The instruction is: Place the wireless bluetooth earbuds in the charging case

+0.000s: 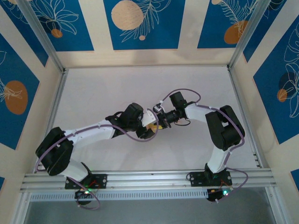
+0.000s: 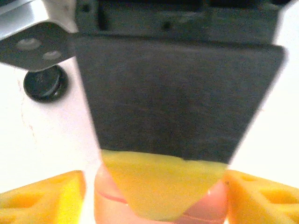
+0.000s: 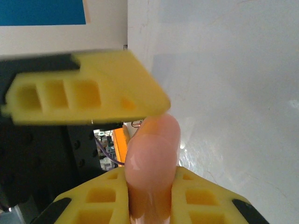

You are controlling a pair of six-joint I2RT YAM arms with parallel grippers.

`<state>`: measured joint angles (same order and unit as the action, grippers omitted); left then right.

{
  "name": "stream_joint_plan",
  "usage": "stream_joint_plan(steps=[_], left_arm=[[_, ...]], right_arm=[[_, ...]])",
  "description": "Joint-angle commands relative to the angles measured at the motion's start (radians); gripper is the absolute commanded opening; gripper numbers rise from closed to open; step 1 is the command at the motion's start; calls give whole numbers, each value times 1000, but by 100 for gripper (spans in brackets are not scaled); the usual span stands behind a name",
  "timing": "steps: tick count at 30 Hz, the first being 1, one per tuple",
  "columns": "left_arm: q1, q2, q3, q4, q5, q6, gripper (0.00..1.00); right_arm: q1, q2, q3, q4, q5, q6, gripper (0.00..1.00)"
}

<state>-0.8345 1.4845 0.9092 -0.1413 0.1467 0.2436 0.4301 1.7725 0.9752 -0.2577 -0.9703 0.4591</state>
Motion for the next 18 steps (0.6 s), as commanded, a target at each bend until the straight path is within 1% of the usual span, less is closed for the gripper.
stream_joint_plan(steps=[1, 2, 4, 6, 8, 13, 15, 18], left_arm=[[-3, -44, -2, -2, -22, 21, 86], [-1, -56, -5, -6, -13, 27, 90], [11, -81, -6, -23, 17, 32, 94], [29, -109, 1, -63, 71, 50, 96], [41, -135, 10, -98, 119, 67, 95], [85, -178, 41, -188, 296, 129, 81], [100, -173, 70, -248, 343, 160, 73], [120, -141, 133, -352, 410, 202, 66]], right_arm=[[-9, -75, -25, -12, -11, -29, 13], [-15, -90, -42, 1, 0, -30, 13], [-27, -137, -84, 36, 28, -34, 13], [-34, -186, -121, 67, 62, -49, 13], [-37, -239, -157, 89, 101, -74, 12], [-34, -370, -225, 140, 164, -161, 12], [-28, -425, -249, 155, 192, -211, 12], [-24, -495, -281, 188, 211, -279, 13]])
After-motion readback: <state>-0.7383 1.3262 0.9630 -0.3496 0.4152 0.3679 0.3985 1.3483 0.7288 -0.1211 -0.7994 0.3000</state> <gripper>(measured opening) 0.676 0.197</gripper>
